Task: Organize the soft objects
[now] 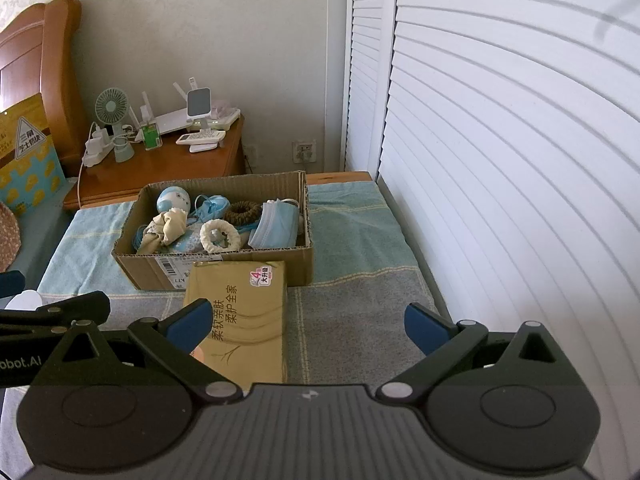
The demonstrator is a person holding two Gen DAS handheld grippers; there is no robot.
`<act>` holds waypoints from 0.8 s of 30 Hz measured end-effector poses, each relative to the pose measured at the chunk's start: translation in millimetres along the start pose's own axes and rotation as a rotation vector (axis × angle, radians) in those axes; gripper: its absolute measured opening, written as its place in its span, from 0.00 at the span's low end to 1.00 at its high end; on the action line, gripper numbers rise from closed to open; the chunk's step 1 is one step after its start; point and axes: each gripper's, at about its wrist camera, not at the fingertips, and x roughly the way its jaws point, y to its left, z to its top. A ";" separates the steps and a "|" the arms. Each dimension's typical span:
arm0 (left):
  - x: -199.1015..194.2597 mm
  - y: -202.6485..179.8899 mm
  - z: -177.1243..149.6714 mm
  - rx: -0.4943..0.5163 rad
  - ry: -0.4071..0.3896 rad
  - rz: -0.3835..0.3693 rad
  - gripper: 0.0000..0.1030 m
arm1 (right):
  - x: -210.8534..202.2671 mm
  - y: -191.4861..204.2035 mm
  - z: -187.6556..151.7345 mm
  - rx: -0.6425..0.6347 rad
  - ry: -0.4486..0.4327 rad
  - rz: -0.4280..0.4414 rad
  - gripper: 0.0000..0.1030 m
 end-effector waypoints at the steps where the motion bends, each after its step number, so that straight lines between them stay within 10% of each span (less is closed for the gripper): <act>1: -0.1 0.0 0.1 0.001 -0.001 0.000 0.99 | -0.1 -0.1 0.1 0.001 0.000 0.000 1.00; 24: -2.4 -1.6 0.0 -0.004 -0.003 -0.004 0.99 | -3.2 -2.0 1.4 -0.002 -0.008 -0.003 1.00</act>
